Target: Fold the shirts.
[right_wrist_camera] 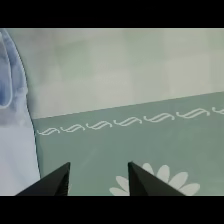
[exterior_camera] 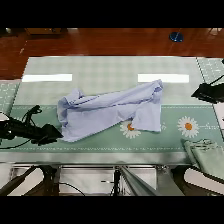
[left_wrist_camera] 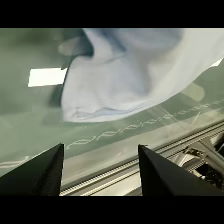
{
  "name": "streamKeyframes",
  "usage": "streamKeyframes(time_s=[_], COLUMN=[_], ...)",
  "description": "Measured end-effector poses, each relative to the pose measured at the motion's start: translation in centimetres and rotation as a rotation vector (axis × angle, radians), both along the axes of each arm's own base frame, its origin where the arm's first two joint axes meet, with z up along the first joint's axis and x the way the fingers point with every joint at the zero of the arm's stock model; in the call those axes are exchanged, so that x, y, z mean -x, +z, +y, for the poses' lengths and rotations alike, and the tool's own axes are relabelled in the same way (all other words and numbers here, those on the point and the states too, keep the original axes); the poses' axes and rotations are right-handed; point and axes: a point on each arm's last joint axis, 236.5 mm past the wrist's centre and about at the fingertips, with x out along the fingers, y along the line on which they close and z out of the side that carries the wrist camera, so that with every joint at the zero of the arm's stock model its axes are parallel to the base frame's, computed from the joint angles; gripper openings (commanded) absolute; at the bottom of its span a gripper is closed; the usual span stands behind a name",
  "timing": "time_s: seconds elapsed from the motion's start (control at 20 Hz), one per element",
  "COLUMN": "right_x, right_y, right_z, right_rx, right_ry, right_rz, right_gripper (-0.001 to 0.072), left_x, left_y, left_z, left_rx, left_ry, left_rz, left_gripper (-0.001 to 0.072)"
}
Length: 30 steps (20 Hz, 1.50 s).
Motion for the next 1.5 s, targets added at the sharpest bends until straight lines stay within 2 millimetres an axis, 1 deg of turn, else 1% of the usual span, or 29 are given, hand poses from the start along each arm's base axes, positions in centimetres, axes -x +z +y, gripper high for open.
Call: streamKeyframes(time_s=[0.15,0.25,0.35,0.45,0.55,0.7,0.75,0.8,0.85,0.95,1.0,1.1,1.15,1.25,1.4,1.5], right_x=[0.0,-0.1,-0.3,-0.5,-0.6,-0.7,-0.7,-0.7,-0.7,-0.7,-0.7,-0.8,-0.8,-1.0,-1.6,-1.7], right_y=[-0.3,-0.4,-0.3,-0.2,-0.2,-0.1,-0.1,-0.1,-0.1,-0.1,-0.1,-0.3,-0.6,-1.5,-3.1,-4.3], right_z=[0.3,0.5,0.7,0.9,1.0,1.2,1.2,1.2,1.3,1.3,1.3,1.5,2.0,3.6,5.8,6.7], right_rx=[-0.014,-0.021,-0.032,-0.042,-0.049,-0.054,-0.054,-0.056,-0.058,-0.06,-0.061,-0.072,-0.095,-0.181,-0.32,-0.384], right_ry=[0.005,0.005,0.002,0.003,0.004,0.003,0.004,0.005,0.004,0.004,0.005,0.013,0.022,0.046,0.061,0.064], right_rz=[0.001,-0.002,-0.012,-0.021,-0.025,-0.029,-0.029,-0.029,-0.031,-0.03,-0.029,-0.027,-0.02,-0.001,0.026,0.055], right_gripper=[0.0462,0.0462,0.0462,0.0462,0.0462,0.0462,0.0462,0.0462,0.0462,0.0463,0.0483,0.0483,0.0483,0.0486,0.0485,0.0485], left_x=[-0.2,-1.0,-2.2,-3.0,-2.9,-2.2,-2.0,-2.0,-2.5,-4.5,-5.3,-6.4,-6.7,-7.1,-7.1,-7.0], left_y=[-0.6,-1.0,-1.4,-1.8,-2.3,-3.0,-3.1,-3.3,-3.8,-3.8,-3.7,-3.4,-3.2,-3.0,-2.5,-2.3], left_z=[0.3,0.0,-0.8,-2.4,-4.3,-6.5,-6.9,-7.0,-6.8,-6.8,-6.7,-6.6,-6.6,-6.7,-7.0,-7.1], left_rx=[-0.024,-0.026,-0.015,0.021,0.063,0.117,0.127,0.123,0.102,0.091,0.089,0.083,0.086,0.091,0.11,0.118], left_ry=[0.004,0.02,0.038,0.036,0.014,-0.02,-0.033,-0.042,-0.039,-0.007,0.005,0.012,0.015,0.017,0.011,0.006], left_rz=[-0.01,-0.031,-0.055,-0.054,-0.023,0.045,0.065,0.075,0.066,0.026,0.012,-0.015,-0.02,-0.028,-0.022,-0.017], left_gripper=[0.0552,0.0552,0.0552,0.0552,0.0552,0.0544,0.0407,0.0188,0.0031,0.0033,0.0033,0.0033,0.0033,0.0033,0.0033,0.0033])
